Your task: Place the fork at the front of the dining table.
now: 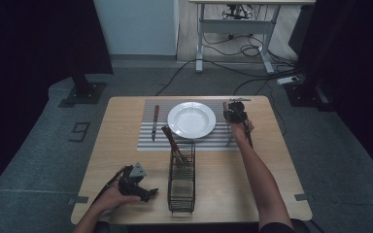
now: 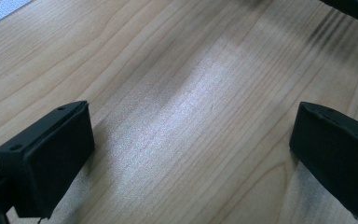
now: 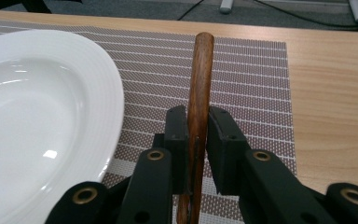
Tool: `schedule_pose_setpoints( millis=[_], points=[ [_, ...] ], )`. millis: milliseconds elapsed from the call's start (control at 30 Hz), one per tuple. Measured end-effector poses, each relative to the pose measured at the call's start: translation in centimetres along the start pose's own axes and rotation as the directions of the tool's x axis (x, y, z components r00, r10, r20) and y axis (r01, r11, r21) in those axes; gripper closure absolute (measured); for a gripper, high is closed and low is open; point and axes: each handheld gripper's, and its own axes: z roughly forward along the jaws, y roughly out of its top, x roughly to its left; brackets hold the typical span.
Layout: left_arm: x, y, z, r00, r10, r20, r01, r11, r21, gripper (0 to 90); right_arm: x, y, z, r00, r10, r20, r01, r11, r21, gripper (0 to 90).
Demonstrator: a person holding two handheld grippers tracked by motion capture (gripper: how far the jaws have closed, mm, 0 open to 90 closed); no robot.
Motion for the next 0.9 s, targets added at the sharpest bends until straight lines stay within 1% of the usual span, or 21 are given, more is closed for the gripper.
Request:
schedule_pose_setpoints(
  millis=[100, 200, 233, 267, 300, 400, 433, 467, 533, 567, 633, 733, 767, 867, 900],
  points=[
    [0.0, 0.0, 0.0, 1.0000, 0.000, 0.000, 0.000, 1.0000, 0.000, 0.0, -0.2, -0.3, 0.6, 1.0000, 0.007, 0.005, -0.007, 1.000, 0.013, 78.7],
    [0.0, 0.0, 0.0, 1.0000, 0.000, 0.000, 0.000, 1.0000, 0.000, 0.0, -0.4, -0.7, 1.2, 0.9998, 0.004, 0.018, -0.004, 1.000, 0.025, 79.9],
    [0.0, 0.0, 0.0, 1.0000, 0.000, 0.000, 0.000, 1.0000, 0.000, 0.0, -0.5, -0.7, 1.4, 0.9997, 0.019, 0.016, -0.020, 0.999, 0.026, 80.0],
    [0.0, 0.0, 0.0, 1.0000, 0.000, 0.000, 0.000, 1.0000, 0.000, 0.0, -0.5, -0.7, 1.4, 0.9997, 0.019, 0.016, -0.020, 0.999, 0.026, 80.0],
    [0.0, 0.0, 0.0, 1.0000, 0.001, 0.000, -0.001, 1.0000, 0.000, 0.0, -0.9, -0.9, 1.7, 0.9989, 0.043, 0.018, -0.044, 0.999, 0.030, 80.0],
    [0.0, 0.0, 0.0, 1.0000, 0.001, 0.000, -0.001, 1.0000, 0.000, 0.0, -1.3, -0.9, 2.1, 0.9978, 0.061, 0.027, -0.062, 0.998, 0.031, 80.0],
    [0.0, 0.0, 0.0, 1.0000, 0.001, 0.000, -0.001, 1.0000, 0.000, 0.0, -1.4, -0.8, 2.3, 0.9976, 0.063, 0.029, -0.065, 0.997, 0.050, 80.0],
    [0.0, 0.0, 0.0, 1.0000, 0.001, 0.000, -0.001, 1.0000, 0.000, 0.0, -1.3, -0.7, 2.4, 0.9975, 0.064, 0.029, -0.066, 0.996, 0.056, 79.9],
    [0.0, 0.0, 0.0, 1.0000, 0.000, 0.000, 0.000, 1.0000, 0.000, 0.0, -1.3, -0.6, 2.5, 0.9975, 0.065, 0.029, -0.067, 0.996, 0.052, 79.9],
    [0.0, 0.0, 0.0, 1.0000, 0.001, 0.000, -0.001, 1.0000, 0.000, 0.0, -0.9, -0.3, 2.7, 0.9985, 0.045, 0.029, -0.047, 0.998, 0.049, 79.9],
    [0.0, 0.0, 0.0, 1.0000, 0.000, 0.000, 0.000, 1.0000, 0.000, 0.0, -0.7, -0.2, 2.8, 0.9988, 0.037, 0.031, -0.038, 0.998, 0.042, 79.9],
    [0.0, 0.0, 0.0, 1.0000, 0.001, 0.000, -0.001, 1.0000, 0.000, 0.0, -0.7, -0.4, 3.2, 0.9985, 0.042, 0.036, -0.044, 0.998, 0.055, 79.8],
    [0.0, 0.0, 0.0, 1.0000, 0.001, 0.000, -0.001, 1.0000, 0.000, 0.0, -0.8, -0.8, 3.5, 0.9984, 0.041, 0.039, -0.044, 0.997, 0.069, 79.3],
    [0.0, 0.0, 0.0, 1.0000, 0.001, 0.000, -0.001, 1.0000, 0.000, 0.0, -0.8, -0.8, 3.5, 0.9983, 0.045, 0.038, -0.047, 0.997, 0.064, 78.8],
    [0.0, 0.0, 0.0, 1.0000, 0.001, 0.000, -0.001, 1.0000, 0.000, 0.0, -0.8, -0.8, 3.4, 0.9984, 0.043, 0.037, -0.046, 0.997, 0.066, 77.4]
  ],
)
